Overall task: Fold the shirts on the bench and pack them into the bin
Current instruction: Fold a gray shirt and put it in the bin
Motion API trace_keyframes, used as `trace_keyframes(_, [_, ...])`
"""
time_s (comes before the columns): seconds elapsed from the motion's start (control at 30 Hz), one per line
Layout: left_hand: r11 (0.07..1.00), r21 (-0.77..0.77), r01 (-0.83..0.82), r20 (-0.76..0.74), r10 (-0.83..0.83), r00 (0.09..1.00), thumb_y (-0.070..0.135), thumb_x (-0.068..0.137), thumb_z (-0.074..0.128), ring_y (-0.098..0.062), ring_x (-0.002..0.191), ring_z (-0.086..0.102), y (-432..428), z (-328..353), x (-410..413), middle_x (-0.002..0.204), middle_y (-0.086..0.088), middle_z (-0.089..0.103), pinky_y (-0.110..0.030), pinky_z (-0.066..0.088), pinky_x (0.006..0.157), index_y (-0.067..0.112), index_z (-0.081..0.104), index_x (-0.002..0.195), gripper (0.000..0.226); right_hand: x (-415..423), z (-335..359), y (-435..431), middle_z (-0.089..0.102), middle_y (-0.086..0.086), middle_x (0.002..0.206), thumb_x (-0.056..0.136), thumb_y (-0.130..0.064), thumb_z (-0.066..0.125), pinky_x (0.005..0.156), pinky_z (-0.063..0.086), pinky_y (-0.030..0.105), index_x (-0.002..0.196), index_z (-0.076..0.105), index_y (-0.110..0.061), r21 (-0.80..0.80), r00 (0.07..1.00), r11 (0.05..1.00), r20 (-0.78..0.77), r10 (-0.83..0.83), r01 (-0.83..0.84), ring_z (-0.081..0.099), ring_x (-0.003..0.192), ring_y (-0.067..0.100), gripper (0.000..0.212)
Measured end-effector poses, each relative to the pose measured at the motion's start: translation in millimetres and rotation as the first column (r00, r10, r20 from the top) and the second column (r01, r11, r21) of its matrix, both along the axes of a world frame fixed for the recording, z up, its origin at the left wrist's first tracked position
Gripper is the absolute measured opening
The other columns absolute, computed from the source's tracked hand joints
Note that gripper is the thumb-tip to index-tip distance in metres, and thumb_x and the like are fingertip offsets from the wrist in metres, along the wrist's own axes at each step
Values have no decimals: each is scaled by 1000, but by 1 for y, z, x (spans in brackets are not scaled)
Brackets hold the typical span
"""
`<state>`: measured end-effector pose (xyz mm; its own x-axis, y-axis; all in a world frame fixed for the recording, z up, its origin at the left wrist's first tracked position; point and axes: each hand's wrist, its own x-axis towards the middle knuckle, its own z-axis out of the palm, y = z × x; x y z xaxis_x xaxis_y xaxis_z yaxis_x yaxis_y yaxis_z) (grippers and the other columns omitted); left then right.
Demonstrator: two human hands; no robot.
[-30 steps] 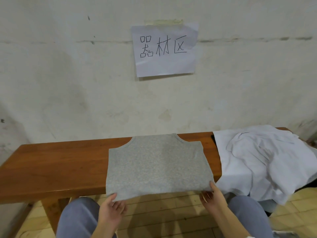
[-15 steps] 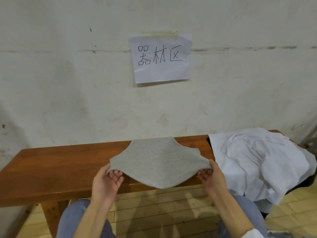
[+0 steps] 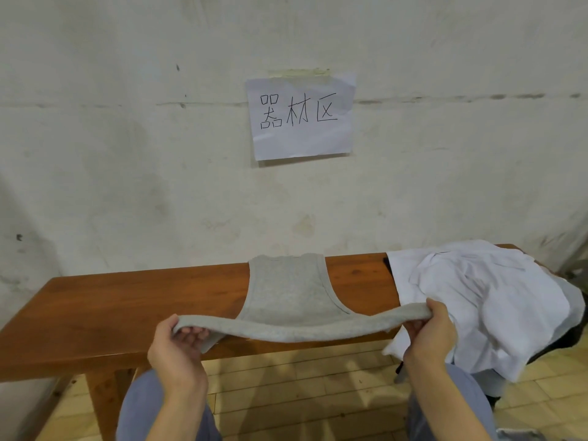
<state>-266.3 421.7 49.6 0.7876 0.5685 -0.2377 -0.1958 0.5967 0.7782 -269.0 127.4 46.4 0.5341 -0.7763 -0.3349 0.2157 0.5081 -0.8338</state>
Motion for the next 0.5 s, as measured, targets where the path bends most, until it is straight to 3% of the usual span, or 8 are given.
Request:
trace_keyframes(0.13, [991, 7, -136, -45, 136, 990, 18, 92, 48, -5, 44, 50, -8, 1, -3, 46, 11, 50, -21, 45, 58, 17, 46, 66, 26, -5, 1, 1, 54, -2, 75, 91, -17, 52, 56, 47, 18, 73, 56, -17, -20, 998, 997, -4, -70, 70, 54, 67, 9, 18])
trace_keyframes(0.23, [977, 22, -214, -60, 215, 975, 19, 92, 50, -8, 53, 50, -10, 0, 1, 63, 4, 49, -22, 44, 62, 18, 50, 69, 23, -4, 0, -1, 53, -3, 74, 89, -19, 54, 62, 44, 23, 72, 56, -18, -41, 995, 994, -23, -98, 97, 51, 69, 9, 17])
trace_keyframes(0.5, [960, 118, -254, -27, 259, 965, 22, 96, 48, -6, 71, 56, -17, -2, 14, 77, 5, 55, -17, 47, 66, 22, 54, 83, 14, 9, -6, 1, 45, -5, 67, 92, -19, 50, 61, 39, 22, 65, 50, -19, -196, 988, 968, 20, -156, 157, 45, 66, 7, 27])
